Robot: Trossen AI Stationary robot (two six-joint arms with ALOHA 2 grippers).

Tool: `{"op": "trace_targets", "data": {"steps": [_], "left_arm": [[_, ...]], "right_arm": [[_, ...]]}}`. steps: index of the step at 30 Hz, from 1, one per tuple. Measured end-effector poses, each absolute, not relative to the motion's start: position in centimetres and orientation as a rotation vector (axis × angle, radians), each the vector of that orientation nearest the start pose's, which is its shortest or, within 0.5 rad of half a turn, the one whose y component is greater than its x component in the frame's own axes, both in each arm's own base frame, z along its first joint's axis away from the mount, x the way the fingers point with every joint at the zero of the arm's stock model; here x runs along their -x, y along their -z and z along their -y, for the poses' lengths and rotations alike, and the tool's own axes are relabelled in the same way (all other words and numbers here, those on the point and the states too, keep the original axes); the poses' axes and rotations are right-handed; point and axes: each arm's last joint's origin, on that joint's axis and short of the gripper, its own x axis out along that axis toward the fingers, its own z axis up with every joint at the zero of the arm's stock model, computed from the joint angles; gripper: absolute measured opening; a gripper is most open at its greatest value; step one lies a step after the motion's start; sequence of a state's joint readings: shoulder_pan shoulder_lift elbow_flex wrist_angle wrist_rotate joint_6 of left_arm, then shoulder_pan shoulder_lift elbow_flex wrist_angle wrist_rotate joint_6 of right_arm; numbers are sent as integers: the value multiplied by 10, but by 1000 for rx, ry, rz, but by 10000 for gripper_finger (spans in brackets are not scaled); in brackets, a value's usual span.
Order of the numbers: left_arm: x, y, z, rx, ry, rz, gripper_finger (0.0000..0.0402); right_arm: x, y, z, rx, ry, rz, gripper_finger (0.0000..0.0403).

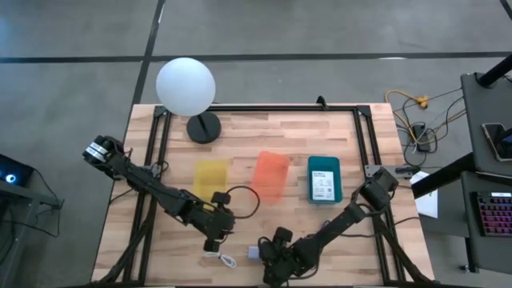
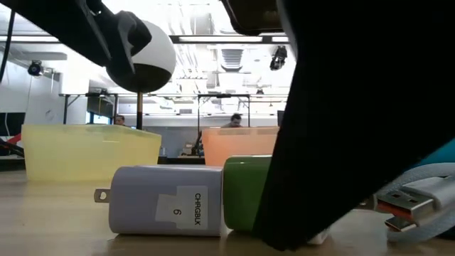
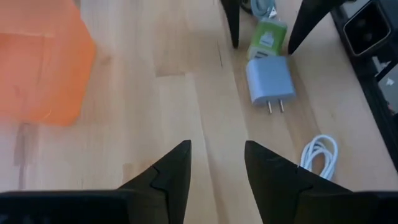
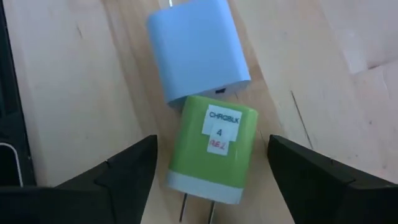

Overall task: Pick and place items into bin
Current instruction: Put the green charger adapter into the orange bin

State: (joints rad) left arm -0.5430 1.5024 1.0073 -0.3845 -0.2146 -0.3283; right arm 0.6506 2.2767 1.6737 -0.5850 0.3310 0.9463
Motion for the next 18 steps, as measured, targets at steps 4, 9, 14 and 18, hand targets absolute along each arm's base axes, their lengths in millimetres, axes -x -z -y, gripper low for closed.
{"op": "trace_targets", "data": {"steps": [4, 9, 14, 18], "left_arm": [[-267, -230, 154, -17, 172, -843, 135], [-267, -230, 154, -15, 171, -843, 135], [-267, -231, 154, -11, 164, -843, 135], [-268, -233, 153, -21, 135, -825, 135]], "right_arm": [[-374, -126, -273, -313, 230, -1060, 261], [-375, -134, -269, -336, 223, -1074, 194], [-370, -166, -259, -383, 291, -1057, 135], [-355, -217, -227, -413, 543, -962, 135]]}}
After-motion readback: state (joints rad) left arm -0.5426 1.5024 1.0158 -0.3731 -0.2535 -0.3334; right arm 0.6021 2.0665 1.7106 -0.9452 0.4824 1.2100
